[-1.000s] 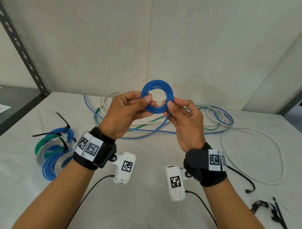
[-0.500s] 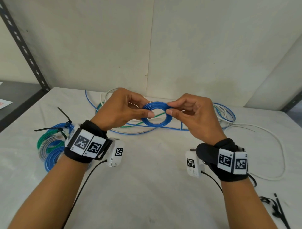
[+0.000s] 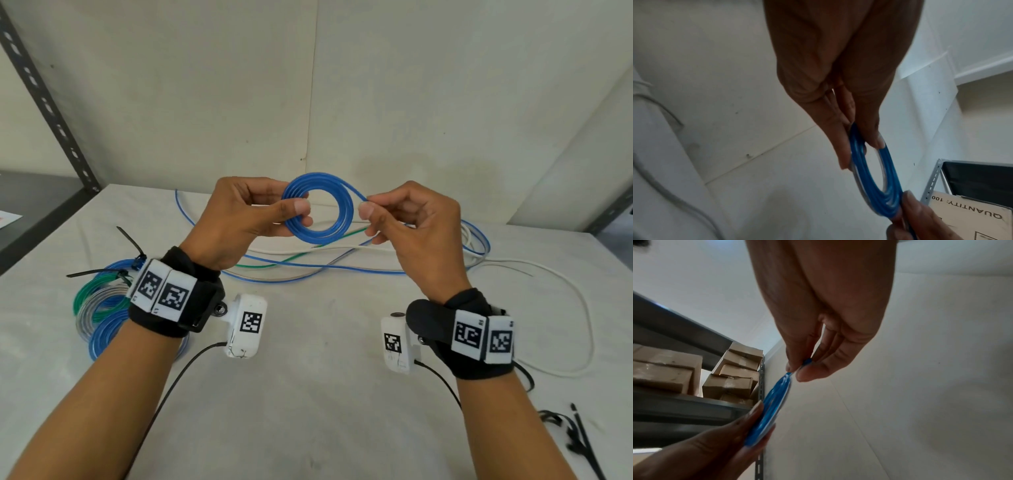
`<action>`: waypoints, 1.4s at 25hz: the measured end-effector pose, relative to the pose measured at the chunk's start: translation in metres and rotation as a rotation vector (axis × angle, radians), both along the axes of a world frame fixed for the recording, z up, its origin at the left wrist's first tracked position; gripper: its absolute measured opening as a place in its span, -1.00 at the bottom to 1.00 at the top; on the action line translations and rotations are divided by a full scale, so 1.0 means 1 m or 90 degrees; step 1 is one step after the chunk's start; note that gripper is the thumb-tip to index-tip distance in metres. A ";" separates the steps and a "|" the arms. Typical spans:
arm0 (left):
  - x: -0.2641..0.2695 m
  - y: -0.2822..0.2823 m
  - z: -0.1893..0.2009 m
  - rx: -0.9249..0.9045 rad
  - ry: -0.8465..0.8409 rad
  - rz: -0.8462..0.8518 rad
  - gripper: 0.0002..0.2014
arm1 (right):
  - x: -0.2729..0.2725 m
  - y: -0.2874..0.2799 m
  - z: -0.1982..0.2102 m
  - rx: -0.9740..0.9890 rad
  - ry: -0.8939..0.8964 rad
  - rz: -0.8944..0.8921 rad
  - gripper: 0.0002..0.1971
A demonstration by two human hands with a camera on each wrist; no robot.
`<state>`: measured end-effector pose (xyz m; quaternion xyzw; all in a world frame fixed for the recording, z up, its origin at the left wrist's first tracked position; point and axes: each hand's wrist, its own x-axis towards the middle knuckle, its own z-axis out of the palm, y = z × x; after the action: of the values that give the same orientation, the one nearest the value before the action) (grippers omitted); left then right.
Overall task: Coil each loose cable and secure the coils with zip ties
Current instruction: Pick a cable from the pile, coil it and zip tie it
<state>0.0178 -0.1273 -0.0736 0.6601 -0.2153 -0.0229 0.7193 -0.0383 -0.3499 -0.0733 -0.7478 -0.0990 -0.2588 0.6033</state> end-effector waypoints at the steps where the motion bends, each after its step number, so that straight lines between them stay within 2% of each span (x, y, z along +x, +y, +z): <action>1: 0.000 -0.001 0.000 -0.019 0.013 0.001 -0.76 | 0.000 0.003 -0.001 0.018 -0.002 0.012 -0.94; 3: 0.000 -0.004 0.000 -0.065 0.043 0.006 -0.73 | 0.000 0.011 -0.004 0.056 -0.007 0.017 -0.94; 6: -0.002 -0.011 -0.001 -0.111 0.055 0.026 -0.71 | 0.002 0.021 -0.010 0.061 -0.039 -0.037 -0.95; 13: -0.009 -0.027 -0.009 -0.131 0.067 0.032 -0.69 | 0.007 0.026 -0.022 0.044 -0.076 -0.179 -0.96; 15: -0.010 -0.028 -0.009 -0.140 0.073 0.028 -0.70 | 0.008 0.025 -0.022 0.096 -0.064 -0.148 -0.93; 19: -0.010 -0.030 -0.012 -0.185 0.103 0.027 -0.70 | 0.005 0.030 -0.019 0.237 -0.012 0.017 -0.77; 21: -0.010 -0.035 -0.014 -0.210 0.121 0.024 -0.69 | 0.004 0.033 -0.018 0.289 -0.015 0.010 -0.77; 24: -0.011 -0.037 -0.017 -0.223 0.132 0.023 -0.68 | 0.005 0.036 -0.020 0.350 -0.019 -0.006 -0.91; 31: -0.009 -0.037 -0.019 -0.201 0.138 0.009 -0.68 | 0.006 0.034 -0.021 0.307 -0.011 -0.014 -0.90; 35: -0.005 -0.025 -0.014 -0.038 0.065 -0.030 -0.67 | 0.010 0.016 -0.021 0.182 0.011 0.025 -0.91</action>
<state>0.0132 -0.1521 -0.0878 0.6313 -0.1943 -0.0670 0.7478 -0.0278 -0.3342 -0.0943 -0.6542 -0.0703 -0.2523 0.7096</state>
